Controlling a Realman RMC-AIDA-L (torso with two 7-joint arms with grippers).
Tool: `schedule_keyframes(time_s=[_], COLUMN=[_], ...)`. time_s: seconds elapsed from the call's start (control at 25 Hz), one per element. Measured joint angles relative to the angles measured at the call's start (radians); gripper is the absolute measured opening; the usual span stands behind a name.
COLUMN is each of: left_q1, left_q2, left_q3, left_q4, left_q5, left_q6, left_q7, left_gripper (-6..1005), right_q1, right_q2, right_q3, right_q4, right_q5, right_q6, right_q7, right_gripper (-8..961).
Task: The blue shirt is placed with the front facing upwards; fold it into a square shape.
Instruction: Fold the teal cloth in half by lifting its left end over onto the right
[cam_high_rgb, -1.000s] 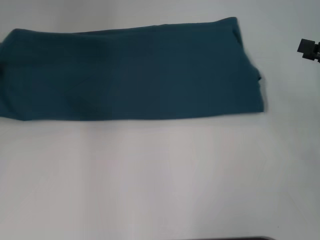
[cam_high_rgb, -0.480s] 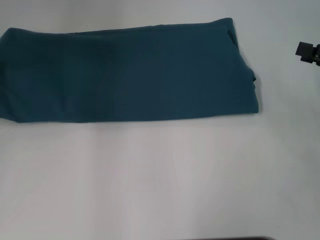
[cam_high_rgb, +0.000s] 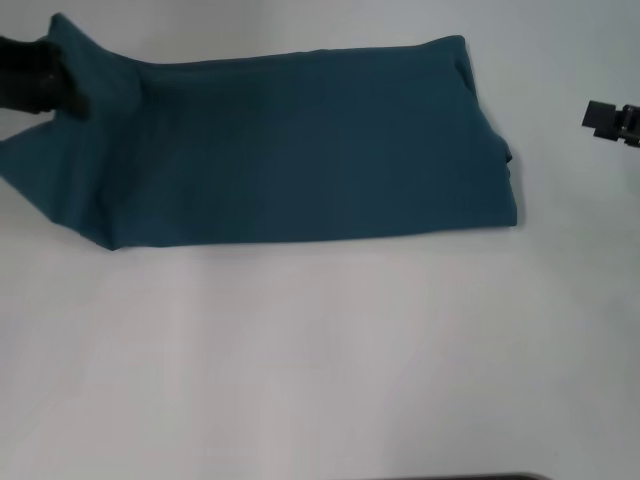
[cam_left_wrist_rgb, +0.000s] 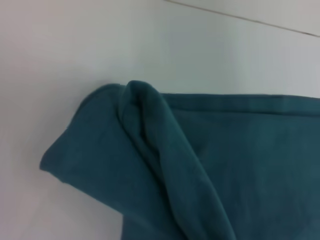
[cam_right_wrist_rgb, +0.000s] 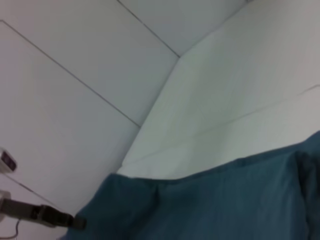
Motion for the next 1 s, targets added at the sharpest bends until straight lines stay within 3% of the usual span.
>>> schedule_keyframes(time_s=[0.32,0.8,1.0], left_q1=[-0.053,-0.065,-0.036], left_q2=[-0.035,-0.039,-0.02], left_q3=[-0.003,0.0,-0.004], left_q4=[0.01,0.016,0.007], left_q5=[-0.005,-0.031,-0.023], left_q6=[0.017,0.014,0.019], left_q7=[-0.003,-0.008,-0.011], left_gripper=[48,48,49], right_q1=[0.006,0.004,0.005], right_q2=[-0.004,-0.003,0.001], right_q3=[0.001,0.0,-0.001], right_q4=[0.002,0.001,0.001], right_q5=[-0.054,-0.06,-0.064], right_q6=[0.003,0.003,0.003], right_q7=[0.002,0.003,0.004], right_gripper=[897,897,897])
